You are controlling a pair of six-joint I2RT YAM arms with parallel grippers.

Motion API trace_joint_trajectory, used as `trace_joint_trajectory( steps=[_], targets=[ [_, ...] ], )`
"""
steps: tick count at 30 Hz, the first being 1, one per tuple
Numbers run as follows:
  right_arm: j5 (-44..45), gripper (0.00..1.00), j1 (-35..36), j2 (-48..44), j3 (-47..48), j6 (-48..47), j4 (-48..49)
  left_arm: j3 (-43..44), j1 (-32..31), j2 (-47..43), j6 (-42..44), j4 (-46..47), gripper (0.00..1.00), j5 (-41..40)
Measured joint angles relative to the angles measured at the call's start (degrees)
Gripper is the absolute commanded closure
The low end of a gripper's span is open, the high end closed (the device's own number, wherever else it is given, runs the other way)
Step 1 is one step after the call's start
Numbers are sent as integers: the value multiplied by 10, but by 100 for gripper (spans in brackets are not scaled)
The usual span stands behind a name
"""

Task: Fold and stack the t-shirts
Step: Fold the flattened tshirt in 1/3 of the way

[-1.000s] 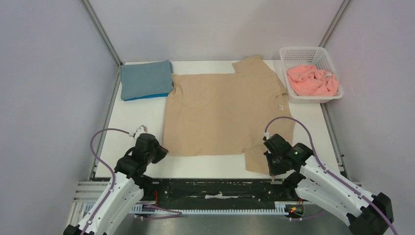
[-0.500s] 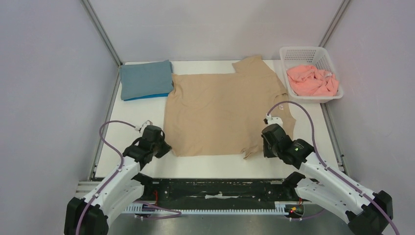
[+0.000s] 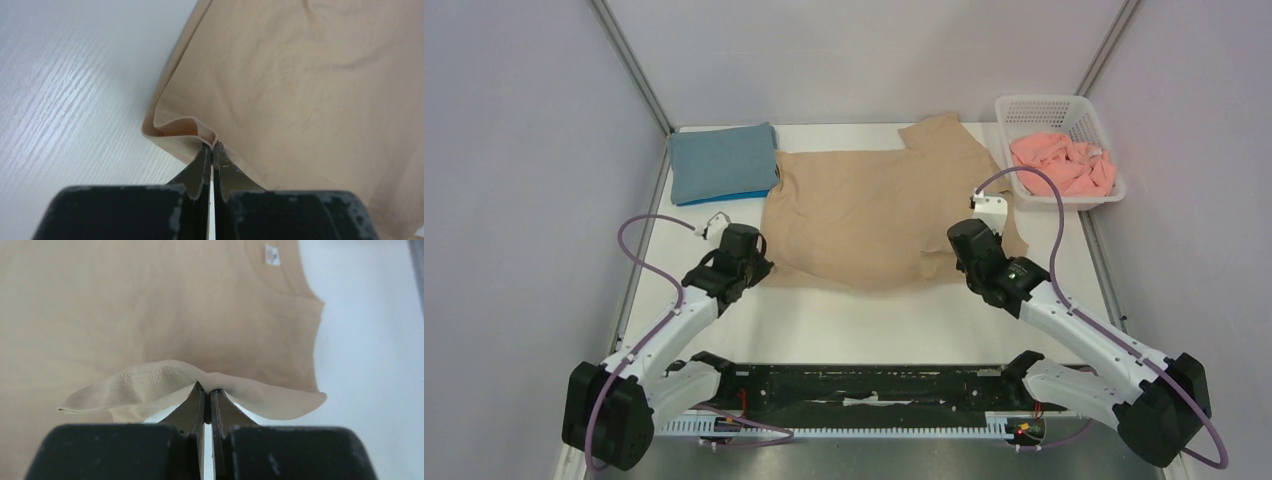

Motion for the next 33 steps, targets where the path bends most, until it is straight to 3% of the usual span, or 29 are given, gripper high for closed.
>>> trace_joint_trajectory(
  steps=[6, 15, 26, 31, 32, 33],
  targets=[
    [29, 100, -52, 17, 14, -45, 79, 47, 9, 68, 0, 24, 98, -17],
    [-40, 100, -136, 88, 19, -132, 193, 100, 23, 152, 3, 59, 98, -29],
    [-96, 99, -174, 193, 53, -196, 291, 135, 52, 245, 13, 104, 98, -26],
    [-107, 92, -183, 253, 78, -224, 326, 152, 71, 301, 17, 124, 98, -1],
    [-109, 84, -185, 269, 86, -231, 332, 158, 76, 313, 18, 126, 90, 5],
    [-111, 73, -188, 294, 101, -241, 338, 165, 81, 329, 19, 130, 76, 13]
  ],
)
